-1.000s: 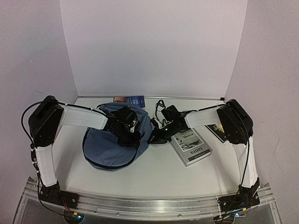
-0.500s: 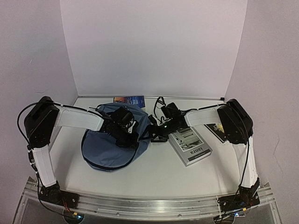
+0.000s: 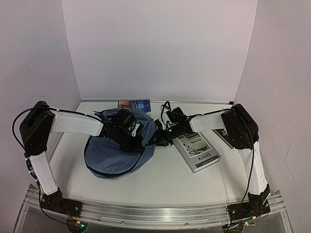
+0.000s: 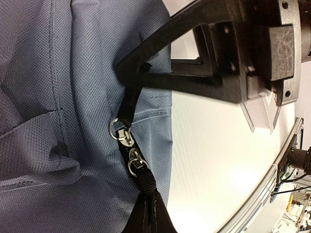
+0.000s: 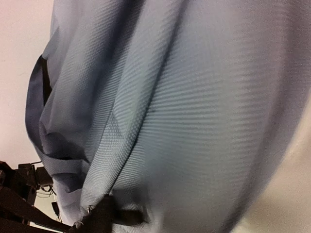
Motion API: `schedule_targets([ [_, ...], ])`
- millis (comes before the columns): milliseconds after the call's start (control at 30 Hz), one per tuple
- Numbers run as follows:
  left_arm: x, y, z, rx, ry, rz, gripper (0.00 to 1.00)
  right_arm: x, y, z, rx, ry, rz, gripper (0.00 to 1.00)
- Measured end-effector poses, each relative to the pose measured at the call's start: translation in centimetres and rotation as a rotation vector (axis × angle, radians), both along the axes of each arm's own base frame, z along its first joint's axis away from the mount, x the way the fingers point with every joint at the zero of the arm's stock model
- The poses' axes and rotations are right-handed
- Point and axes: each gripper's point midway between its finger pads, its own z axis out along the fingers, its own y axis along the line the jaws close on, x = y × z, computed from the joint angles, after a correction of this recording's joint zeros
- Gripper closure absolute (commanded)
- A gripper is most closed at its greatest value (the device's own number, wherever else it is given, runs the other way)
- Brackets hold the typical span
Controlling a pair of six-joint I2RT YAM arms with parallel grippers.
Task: Pack the student bag
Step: Unzip the student bag at the center of the board.
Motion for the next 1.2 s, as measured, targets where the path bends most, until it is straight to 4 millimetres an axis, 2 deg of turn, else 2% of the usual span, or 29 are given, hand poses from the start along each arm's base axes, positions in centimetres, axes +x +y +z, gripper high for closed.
schedule_targets([
  [33,0.0,0.1,0.0,0.001,0.003,0.004,1.0,0.1,-0.1,0.0,0.001,0.007,-0.009,1.0],
  [300,-0.3,0.8,0.2,-0.005,-0.004,0.03,1.0,0.2,-0.1,0.4,0.024,0.032,-0.011,1.0],
  [567,-3.9,1.8,0.7,-0.005,0.046,-0.005,1.0,1.9,-1.7,0.1,0.006,0.021,-0.061,1.0],
  [833,-5.5,2.7,-0.2,0.006,0.082,-0.006,1.0,2.5,-1.9,0.4,-0.004,0.012,-0.066,0.98],
  [867,-5.6,2.8,-0.3,0.008,0.085,-0.005,1.0,2.8,-1.9,0.7,-0.003,0.007,-0.069,0.89],
  [967,-5.9,3.0,-0.5,0.013,0.09,-0.005,1.0,4.0,-2.1,1.5,0.001,-0.014,-0.088,0.41],
  [1000,-5.9,3.0,-0.5,0.013,0.09,-0.005,1.0,4.7,-2.3,1.8,0.003,-0.024,-0.101,0.31],
  [1133,-5.8,2.9,-0.5,0.015,0.092,-0.006,1.0,6.8,-3.7,3.0,0.026,-0.053,-0.142,0.07],
  [1200,-5.4,2.3,-0.4,0.01,0.087,-0.008,1.0,7.0,-4.6,3.5,0.027,-0.054,-0.163,0.02],
])
